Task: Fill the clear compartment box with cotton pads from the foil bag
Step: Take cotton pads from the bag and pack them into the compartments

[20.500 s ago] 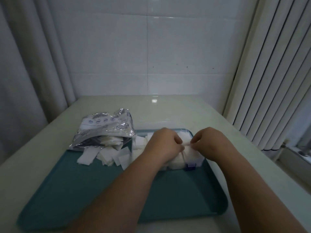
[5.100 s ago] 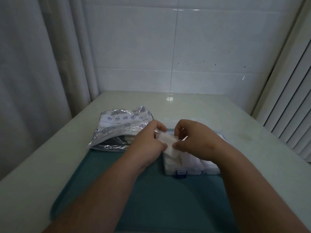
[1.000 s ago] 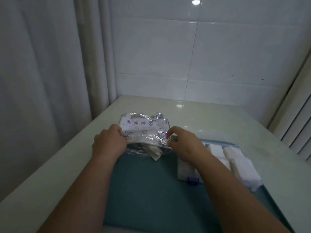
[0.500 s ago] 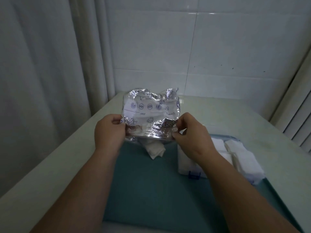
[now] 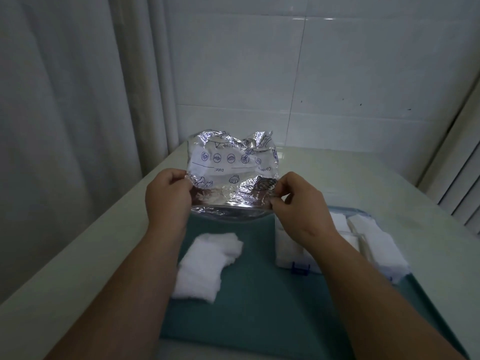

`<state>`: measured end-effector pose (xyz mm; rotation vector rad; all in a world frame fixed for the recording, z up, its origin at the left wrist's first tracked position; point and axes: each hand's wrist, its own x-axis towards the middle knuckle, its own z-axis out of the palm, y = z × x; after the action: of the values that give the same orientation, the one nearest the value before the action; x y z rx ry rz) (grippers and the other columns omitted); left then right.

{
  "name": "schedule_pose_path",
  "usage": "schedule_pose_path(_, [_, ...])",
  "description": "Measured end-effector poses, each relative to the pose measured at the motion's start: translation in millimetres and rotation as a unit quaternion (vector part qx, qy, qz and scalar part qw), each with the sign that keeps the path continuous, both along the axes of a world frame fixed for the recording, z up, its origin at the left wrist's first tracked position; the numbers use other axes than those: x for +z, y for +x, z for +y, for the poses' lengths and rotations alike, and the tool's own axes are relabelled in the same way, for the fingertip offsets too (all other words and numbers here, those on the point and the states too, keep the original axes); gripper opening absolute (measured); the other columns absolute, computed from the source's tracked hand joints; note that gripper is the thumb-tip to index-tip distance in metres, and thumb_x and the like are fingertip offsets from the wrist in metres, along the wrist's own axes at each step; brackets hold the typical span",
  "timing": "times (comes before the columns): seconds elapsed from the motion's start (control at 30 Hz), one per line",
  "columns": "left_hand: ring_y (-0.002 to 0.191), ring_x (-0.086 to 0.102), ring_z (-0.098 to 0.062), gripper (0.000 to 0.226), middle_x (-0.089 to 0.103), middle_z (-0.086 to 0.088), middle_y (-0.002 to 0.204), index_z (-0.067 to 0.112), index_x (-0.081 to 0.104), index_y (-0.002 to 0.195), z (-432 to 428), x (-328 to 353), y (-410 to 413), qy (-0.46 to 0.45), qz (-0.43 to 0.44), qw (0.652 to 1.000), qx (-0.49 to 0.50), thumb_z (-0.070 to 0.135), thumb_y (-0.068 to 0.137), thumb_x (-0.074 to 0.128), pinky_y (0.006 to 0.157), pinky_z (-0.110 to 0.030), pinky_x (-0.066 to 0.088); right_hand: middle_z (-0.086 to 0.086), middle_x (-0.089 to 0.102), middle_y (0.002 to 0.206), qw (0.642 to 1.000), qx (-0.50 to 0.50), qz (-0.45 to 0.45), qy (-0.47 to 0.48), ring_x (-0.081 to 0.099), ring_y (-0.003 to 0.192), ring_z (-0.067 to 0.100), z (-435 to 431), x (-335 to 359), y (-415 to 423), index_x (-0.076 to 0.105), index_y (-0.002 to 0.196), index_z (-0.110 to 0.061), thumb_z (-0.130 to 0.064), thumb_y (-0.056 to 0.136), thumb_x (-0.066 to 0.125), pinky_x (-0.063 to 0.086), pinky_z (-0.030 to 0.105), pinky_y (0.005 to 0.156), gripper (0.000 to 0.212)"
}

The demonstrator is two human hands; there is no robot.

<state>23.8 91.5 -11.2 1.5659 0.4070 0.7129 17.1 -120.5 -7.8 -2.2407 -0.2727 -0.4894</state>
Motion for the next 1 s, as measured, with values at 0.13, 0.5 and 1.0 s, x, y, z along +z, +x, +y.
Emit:
schedule_pose_path(0.13, [0.076,0.071,-0.021,0.025,0.071,0.001,0.084,0.028,0.066,0.085,2.5,-5.5,2.2,0.013,0.014,1.0,-0.017,0.004,0.076,0.063,0.079,-0.046,0.059,-0.015,0.062,0.09,1.0,-0.007,0.007,-0.001,0.053,0.068,0.003,-0.7,1.1,-0.2,0.055,0.086,-0.031,-0.016,0.089,0.061,0.039,0.017,0.059,0.017])
schedule_pose_path(0.5, [0.091,0.062,-0.021,0.016,0.066,0.003,0.096,0.028,0.065,0.083,10.5,-4.0,-8.3,0.134,0.109,0.985,-0.021,0.015,0.074,0.067,0.086,-0.039,0.053,-0.01,0.067,0.106,0.996,-0.011,0.065,-0.066,0.059,0.086,0.008,-2.3,2.7,-1.6,0.068,0.103,-0.027,-0.028,0.09,0.061,0.043,0.023,0.076,0.014])
schedule_pose_path(1.0, [0.074,0.059,-0.006,0.012,0.065,0.009,0.079,0.022,0.065,0.078,30.8,7.8,-66.3,0.417,0.268,0.827,-0.265,0.024,0.077,0.077,0.063,-0.023,0.043,0.007,0.059,0.132,0.914,0.196,0.124,-0.333,0.055,0.118,0.027,58.3,0.3,-29.1,0.052,0.132,-0.024,-0.041,0.098,0.044,0.046,0.038,0.097,0.039])
